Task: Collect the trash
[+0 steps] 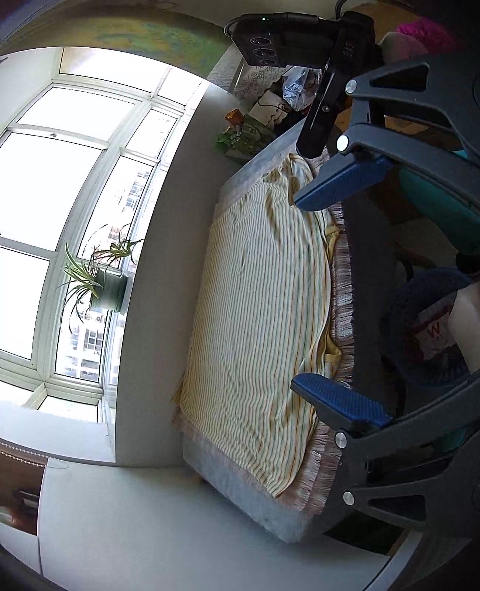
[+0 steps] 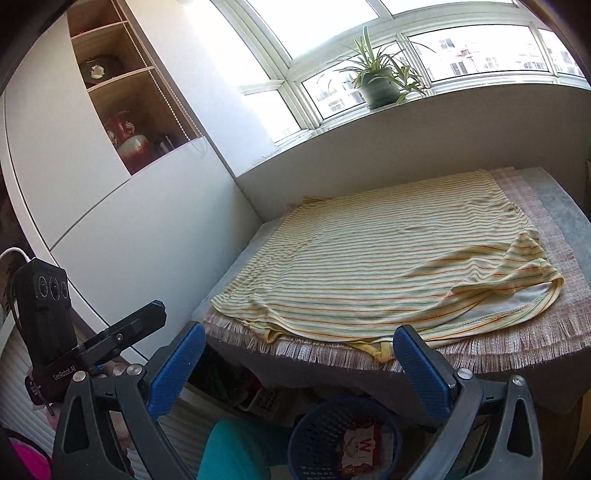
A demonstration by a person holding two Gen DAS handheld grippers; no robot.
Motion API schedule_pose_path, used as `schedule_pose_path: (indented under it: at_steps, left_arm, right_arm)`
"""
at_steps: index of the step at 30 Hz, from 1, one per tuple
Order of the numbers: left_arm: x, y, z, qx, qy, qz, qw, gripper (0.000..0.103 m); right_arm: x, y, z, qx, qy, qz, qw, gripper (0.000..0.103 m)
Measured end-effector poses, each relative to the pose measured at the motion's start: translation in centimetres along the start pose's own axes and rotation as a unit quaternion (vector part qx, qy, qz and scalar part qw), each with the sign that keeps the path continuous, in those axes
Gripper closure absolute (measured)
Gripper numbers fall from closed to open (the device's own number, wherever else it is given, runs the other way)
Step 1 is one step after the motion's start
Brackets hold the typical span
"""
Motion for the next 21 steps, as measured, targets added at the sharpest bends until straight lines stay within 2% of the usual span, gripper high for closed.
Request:
schedule_pose_path:
  at_steps: [12,15,21]
  left_arm:
    - [0.33,-0.37,0.25,0.0,0.005,-0.002,1.0,0.011]
    - [0.33,-0.44,0.45,0.003,0.006,-0.001,1.0,0.003]
    - [0.27,-0.6,0.56,0.003,0.009,0.002,1.0,0.002]
  right_arm:
    - [-0.02,-0.27,0.26,0.003,0.002,-0.002,1.0,0.0]
    - [0.08,-0.35,0.37,0.004,0.002,-0.006,1.0,0.0]
    - [0.22,-0.61,0.49,0.002,0.001,-0.008,1.0,0.0]
Point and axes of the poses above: each gripper's, at about its wrist camera, not at the fingertips, and z roughly against the way its jaws point, x to its right, y to its top, the point moved 7 cm from there along -z, roughly the way its jaws point, and after that the axes turned 14 degrees about -x, right-handed, at the moved point
